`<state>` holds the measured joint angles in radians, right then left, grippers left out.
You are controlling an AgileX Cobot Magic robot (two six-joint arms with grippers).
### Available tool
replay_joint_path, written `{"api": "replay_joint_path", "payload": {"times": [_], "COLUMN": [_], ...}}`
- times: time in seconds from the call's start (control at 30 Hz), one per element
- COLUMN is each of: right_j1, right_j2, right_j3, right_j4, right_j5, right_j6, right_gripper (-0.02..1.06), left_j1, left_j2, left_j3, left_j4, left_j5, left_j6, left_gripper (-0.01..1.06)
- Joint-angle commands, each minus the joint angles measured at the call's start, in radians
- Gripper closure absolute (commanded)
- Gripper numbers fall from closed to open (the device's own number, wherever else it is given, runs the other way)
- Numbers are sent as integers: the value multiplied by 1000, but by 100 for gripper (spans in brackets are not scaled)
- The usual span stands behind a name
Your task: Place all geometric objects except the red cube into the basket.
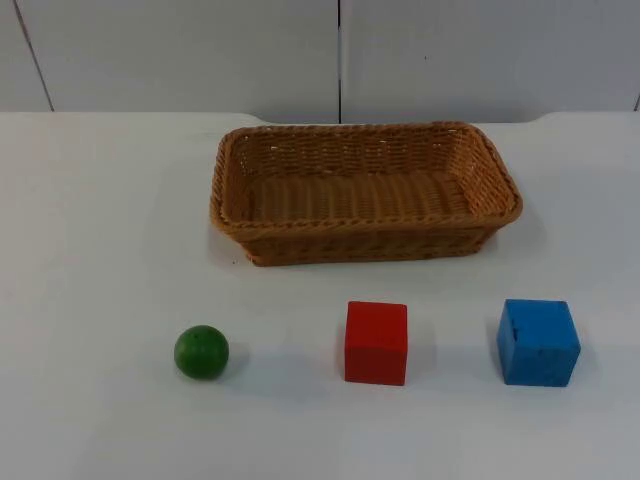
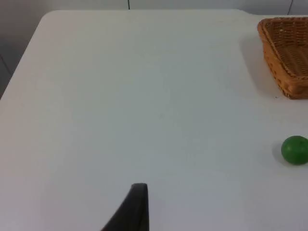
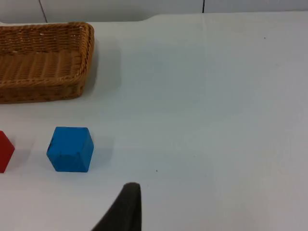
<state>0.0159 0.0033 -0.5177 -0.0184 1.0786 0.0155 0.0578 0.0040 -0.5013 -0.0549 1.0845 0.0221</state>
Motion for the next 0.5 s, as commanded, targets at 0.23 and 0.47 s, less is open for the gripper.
{"api": "replay_joint_path", "payload": {"times": [0.23,0.47], "right_j1": [-8,-8], "right_j2": [240,580], "right_j3": [-137,-199], "right_j4": [1,1], "right_j5": [-68,-265], "right_j6": [-35,-35], "right_gripper": [-1,-1], "left_j1": [2,2], "left_j2": [159,475], "left_j3": [-90,-195], "left_j4": [-44,-41], "left_j5": [-68,-171], "left_j6": [-22,-22], "left_gripper": [0,0]}}
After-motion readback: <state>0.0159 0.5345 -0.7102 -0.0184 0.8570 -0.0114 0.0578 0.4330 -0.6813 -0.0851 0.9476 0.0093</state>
